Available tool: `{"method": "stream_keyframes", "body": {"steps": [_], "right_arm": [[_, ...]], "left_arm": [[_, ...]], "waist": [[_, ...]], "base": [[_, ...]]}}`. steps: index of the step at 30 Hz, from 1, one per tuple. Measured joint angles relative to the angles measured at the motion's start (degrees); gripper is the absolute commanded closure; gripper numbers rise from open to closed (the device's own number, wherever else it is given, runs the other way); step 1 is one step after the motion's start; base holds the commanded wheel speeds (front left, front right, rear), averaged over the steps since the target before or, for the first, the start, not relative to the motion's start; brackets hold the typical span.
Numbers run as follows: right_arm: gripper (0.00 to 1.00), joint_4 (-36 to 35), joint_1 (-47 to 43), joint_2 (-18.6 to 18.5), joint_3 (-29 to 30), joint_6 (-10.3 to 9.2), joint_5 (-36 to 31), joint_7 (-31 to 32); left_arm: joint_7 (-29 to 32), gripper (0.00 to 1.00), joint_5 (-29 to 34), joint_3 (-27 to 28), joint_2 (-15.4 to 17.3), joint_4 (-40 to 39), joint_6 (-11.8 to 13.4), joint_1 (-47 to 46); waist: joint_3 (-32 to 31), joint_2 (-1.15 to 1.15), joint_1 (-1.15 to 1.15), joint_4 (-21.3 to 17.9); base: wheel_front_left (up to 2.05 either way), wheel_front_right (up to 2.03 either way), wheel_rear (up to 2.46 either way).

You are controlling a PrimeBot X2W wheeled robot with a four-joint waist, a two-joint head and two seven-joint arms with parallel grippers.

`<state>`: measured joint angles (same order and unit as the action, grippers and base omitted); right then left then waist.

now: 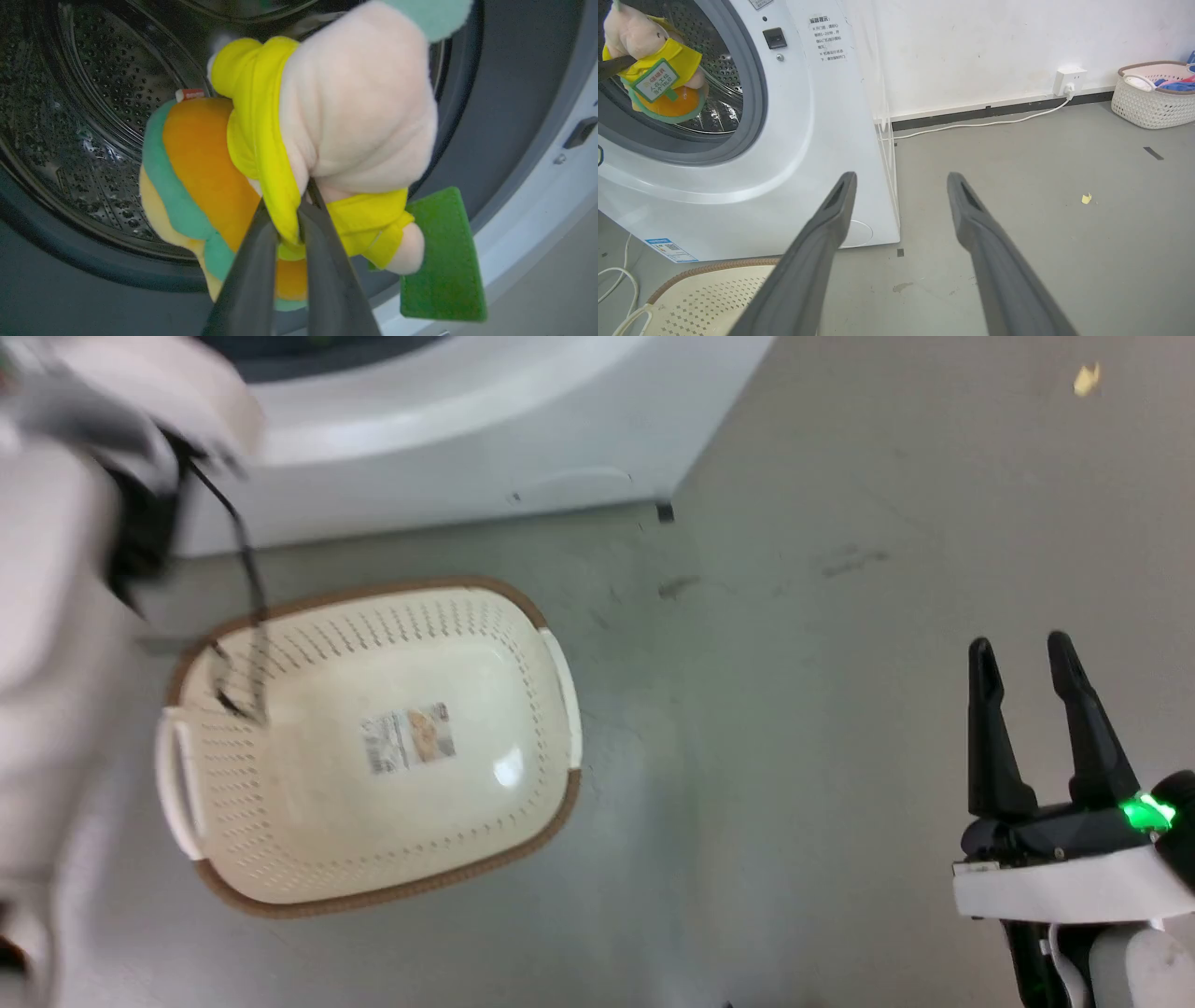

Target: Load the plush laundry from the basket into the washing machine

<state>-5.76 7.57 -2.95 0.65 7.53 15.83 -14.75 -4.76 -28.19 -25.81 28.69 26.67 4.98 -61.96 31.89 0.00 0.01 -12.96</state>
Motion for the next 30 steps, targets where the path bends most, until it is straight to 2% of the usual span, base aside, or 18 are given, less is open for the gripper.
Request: {"method": "stream_keyframes", "body": {"steps": [6,10,19,24,28,30], "right_arm": [[0.0,0.1,2.7,0.0,-1.5,0.0,2.5,0.0],[0.0,0.5,3.6,0.0,-2.9,0.0,4.1,0.0],[0.0,1.2,4.1,0.0,-5.5,0.0,6.3,0.0],[0.0,1.2,4.1,0.0,-6.0,0.0,6.4,0.0],[0.0,1.2,4.1,0.0,-6.0,0.0,6.4,0.0],[0.0,1.2,4.2,0.0,-5.9,0.0,6.4,0.0]], "left_arm": [[10.2,1.0,1.1,0.0,4.3,7.0,-3.6,-15.4],[15.7,1.0,2.0,-1.1,5.3,13.4,-5.4,-22.9],[18.3,1.0,6.8,-5.0,5.5,23.3,-7.7,-34.2],[20.1,1.0,7.5,-6.8,4.6,27.6,-9.1,-37.2],[19.4,1.0,7.9,-7.3,4.1,30.0,-9.2,-38.0],[18.5,0.0,7.9,-7.6,3.6,31.1,-9.3,-38.2]], "waist": [[6.6,0.0,0.0,-3.1],[9.8,0.0,0.01,-5.8],[14.4,0.0,0.0,-10.6],[15.9,0.0,0.0,-11.6],[16.1,0.0,0.0,-11.4],[15.9,0.0,0.0,-11.1]], "base": [[0.0,0.0,0.0],[0.0,0.0,0.0],[0.0,0.0,0.0],[0.0,0.0,0.0],[0.0,0.0,0.0],[0.0,0.0,0.0]]}}
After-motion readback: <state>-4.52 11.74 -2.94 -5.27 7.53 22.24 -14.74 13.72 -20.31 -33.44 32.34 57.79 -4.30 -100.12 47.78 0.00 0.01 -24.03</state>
